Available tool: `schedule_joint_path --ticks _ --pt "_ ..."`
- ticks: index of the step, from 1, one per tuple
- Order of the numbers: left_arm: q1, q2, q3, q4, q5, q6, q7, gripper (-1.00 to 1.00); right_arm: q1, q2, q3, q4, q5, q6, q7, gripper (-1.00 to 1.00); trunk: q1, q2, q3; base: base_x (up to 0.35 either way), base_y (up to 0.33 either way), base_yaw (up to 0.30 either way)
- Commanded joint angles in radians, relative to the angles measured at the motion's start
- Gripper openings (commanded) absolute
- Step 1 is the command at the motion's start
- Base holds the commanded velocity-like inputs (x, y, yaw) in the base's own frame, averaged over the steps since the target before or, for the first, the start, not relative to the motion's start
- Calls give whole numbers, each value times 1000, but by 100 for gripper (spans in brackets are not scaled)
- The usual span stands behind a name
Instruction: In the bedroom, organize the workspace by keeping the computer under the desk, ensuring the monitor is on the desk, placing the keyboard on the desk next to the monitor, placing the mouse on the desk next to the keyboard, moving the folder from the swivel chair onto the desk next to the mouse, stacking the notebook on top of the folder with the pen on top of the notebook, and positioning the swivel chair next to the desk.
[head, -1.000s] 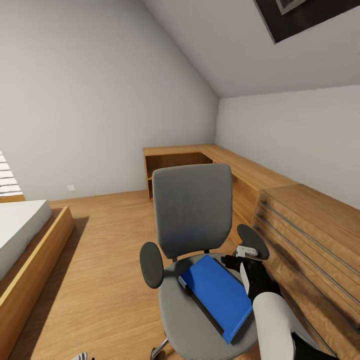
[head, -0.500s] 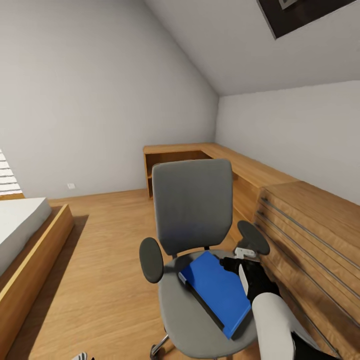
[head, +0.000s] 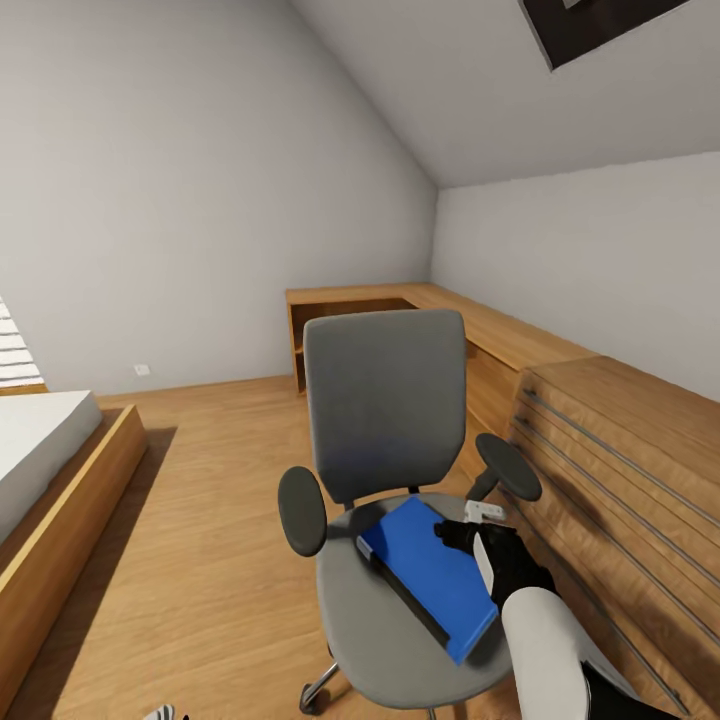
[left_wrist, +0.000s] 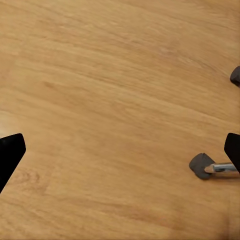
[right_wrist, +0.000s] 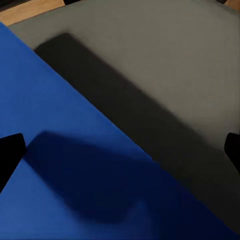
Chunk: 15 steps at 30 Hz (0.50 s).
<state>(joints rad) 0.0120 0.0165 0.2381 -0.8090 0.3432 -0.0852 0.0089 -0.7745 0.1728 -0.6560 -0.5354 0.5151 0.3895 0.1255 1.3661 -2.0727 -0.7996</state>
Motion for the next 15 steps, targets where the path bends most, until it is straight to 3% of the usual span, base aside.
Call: schedule_joint_path --ticks 1,7,15 --pt "0 0 -2 -1 10 -2 1 100 0 2 -8 10 11 4 10 100 0 0 -1 0 0 0" --pt "0 1 -2 -1 10 -1 0 100 0 2 -8 14 10 3 13 100 0 0 -1 0 0 0" --pt "0 1 -1 -1 11 -2 2 100 0 -13 -8 15 9 3 13 100 19 -35 -17 0 0 0"
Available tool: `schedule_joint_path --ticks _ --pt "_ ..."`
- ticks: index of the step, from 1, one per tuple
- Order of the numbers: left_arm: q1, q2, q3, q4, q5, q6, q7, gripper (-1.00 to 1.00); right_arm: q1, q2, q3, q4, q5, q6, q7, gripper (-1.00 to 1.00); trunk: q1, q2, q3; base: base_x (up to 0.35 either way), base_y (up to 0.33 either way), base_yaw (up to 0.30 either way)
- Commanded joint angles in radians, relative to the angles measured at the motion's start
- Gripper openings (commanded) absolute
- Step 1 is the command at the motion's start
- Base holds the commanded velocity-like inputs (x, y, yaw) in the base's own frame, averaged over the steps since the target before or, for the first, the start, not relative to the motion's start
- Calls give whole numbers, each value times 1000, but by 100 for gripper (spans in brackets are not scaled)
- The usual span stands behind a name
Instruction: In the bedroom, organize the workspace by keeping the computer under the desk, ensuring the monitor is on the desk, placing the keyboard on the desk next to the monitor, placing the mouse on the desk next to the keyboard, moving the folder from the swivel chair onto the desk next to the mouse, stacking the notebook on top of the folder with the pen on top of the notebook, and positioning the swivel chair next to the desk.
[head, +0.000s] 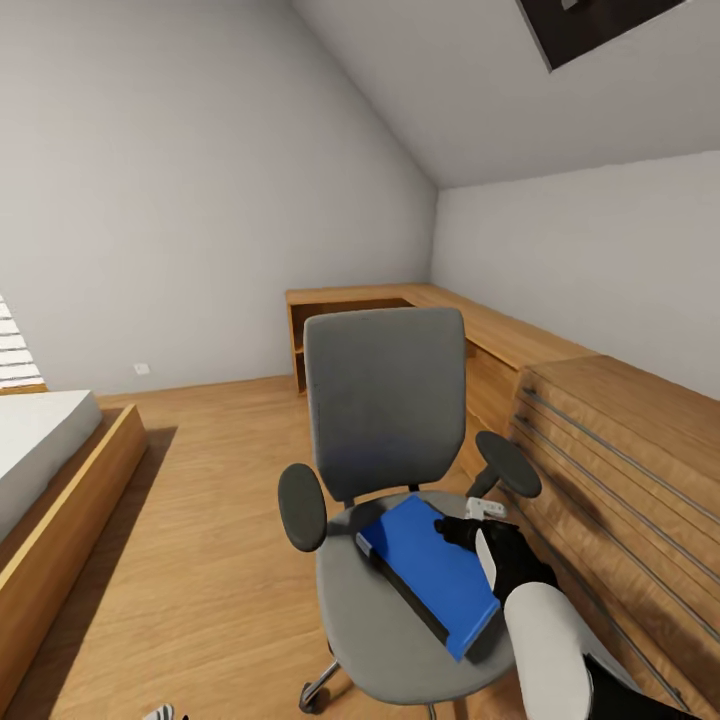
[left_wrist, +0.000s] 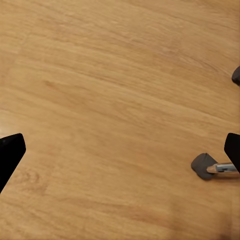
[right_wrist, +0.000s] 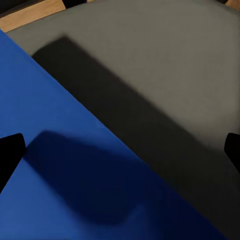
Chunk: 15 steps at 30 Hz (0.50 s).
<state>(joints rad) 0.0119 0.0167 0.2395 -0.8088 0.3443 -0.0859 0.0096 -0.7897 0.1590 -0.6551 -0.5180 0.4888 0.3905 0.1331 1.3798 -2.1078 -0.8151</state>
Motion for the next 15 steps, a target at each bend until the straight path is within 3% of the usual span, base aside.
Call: schedule_joint_path --ticks 1,15 --pt "0 1 -2 -1 10 -2 1 100 15 0 -9 -2 35 2 5 100 6 0 -1 0 0 0" --pt "0 2 -2 -1 10 -2 0 100 15 -2 -9 -1 35 2 4 100 6 0 -1 -20 0 0"
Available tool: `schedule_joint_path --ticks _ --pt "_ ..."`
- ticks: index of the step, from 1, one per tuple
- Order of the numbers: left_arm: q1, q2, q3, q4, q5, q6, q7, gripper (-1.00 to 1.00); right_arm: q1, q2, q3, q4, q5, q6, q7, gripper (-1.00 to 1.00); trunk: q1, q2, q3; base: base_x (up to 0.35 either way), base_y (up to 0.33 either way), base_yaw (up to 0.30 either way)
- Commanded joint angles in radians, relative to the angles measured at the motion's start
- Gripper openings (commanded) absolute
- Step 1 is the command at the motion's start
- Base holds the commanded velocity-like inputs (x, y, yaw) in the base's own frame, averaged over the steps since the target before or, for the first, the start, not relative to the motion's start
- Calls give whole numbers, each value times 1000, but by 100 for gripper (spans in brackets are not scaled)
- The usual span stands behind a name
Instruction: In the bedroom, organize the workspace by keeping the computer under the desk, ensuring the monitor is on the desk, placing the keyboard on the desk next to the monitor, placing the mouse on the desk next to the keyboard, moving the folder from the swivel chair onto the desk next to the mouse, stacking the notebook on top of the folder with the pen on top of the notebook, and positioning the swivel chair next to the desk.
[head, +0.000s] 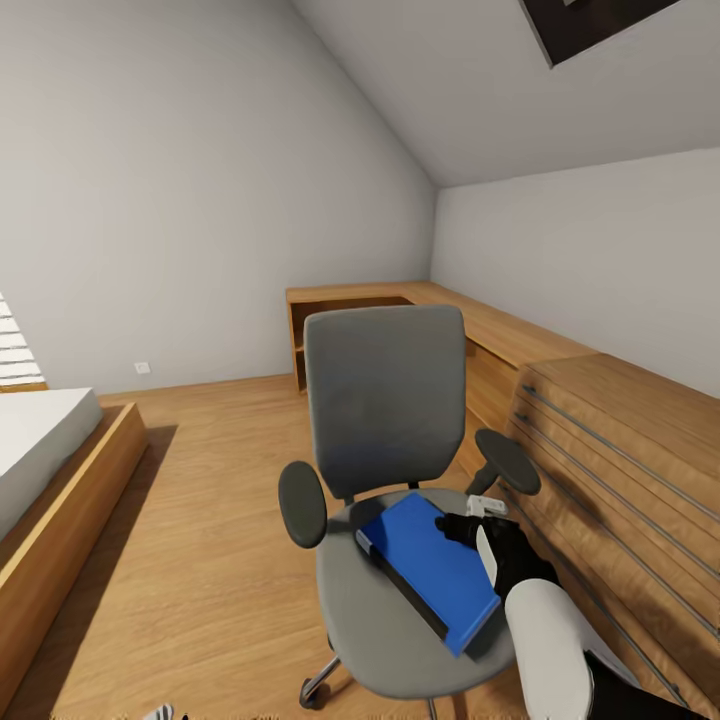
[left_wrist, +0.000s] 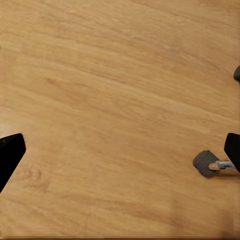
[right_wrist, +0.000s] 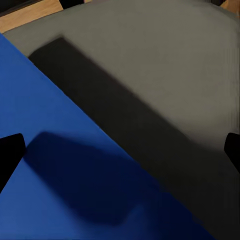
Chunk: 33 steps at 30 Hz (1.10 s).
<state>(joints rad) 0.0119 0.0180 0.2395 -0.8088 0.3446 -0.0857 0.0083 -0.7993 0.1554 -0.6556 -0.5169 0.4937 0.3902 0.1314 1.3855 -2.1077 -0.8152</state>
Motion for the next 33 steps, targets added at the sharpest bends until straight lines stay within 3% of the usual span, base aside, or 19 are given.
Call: schedule_joint_path --ticks 1,33 --pt "0 0 -2 -1 10 -2 1 100 25 1 -9 -2 30 3 5 100 0 0 -1 -152 0 0" --pt "0 0 -1 -1 10 -2 1 100 25 1 -9 -1 31 3 4 100 0 0 -1 -64 0 0"
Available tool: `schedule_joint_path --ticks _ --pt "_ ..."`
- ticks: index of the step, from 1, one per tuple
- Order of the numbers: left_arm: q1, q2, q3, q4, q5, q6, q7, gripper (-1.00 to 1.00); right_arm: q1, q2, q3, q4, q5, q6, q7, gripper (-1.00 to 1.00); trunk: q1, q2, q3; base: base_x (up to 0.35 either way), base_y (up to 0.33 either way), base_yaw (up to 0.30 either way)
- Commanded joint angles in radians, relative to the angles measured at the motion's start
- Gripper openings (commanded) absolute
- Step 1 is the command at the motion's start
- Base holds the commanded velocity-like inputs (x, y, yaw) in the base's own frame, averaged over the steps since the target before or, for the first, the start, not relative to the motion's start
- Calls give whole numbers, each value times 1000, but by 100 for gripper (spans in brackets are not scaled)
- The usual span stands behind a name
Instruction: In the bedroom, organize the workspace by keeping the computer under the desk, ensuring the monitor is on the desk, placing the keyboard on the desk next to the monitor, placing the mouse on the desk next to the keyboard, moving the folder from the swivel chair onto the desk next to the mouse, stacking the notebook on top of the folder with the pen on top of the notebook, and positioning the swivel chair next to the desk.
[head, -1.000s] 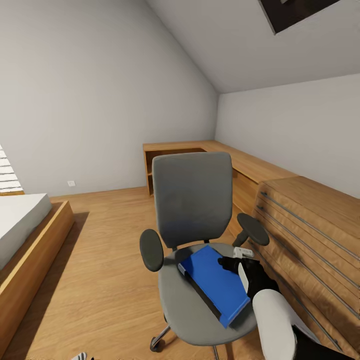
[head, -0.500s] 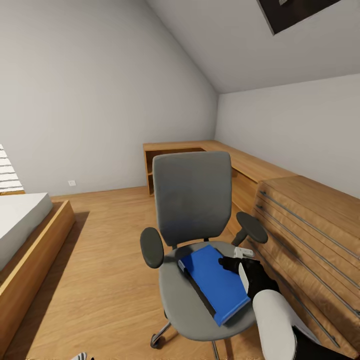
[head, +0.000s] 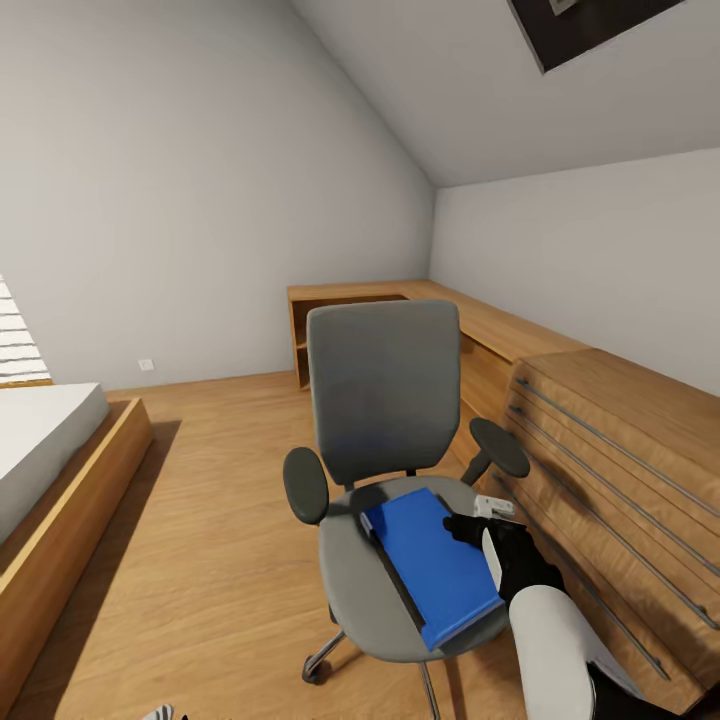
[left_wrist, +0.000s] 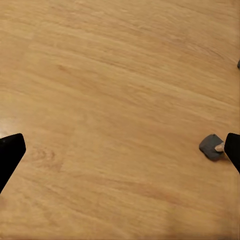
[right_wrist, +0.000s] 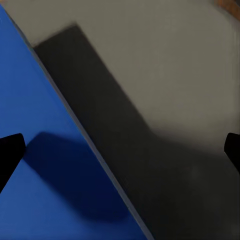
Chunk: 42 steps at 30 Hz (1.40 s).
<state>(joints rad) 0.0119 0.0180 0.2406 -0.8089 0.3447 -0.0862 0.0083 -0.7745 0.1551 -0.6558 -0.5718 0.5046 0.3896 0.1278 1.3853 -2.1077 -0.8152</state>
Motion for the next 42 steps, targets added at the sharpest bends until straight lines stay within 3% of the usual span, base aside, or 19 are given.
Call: schedule_joint_path --ticks 1,42 --pt "0 0 -2 -1 10 -2 1 100 0 1 -8 54 20 3 7 100 0 0 -1 -11 0 0" --pt "0 0 -1 -1 10 -1 1 100 0 1 -8 53 20 2 7 100 0 0 -1 -92 0 0"
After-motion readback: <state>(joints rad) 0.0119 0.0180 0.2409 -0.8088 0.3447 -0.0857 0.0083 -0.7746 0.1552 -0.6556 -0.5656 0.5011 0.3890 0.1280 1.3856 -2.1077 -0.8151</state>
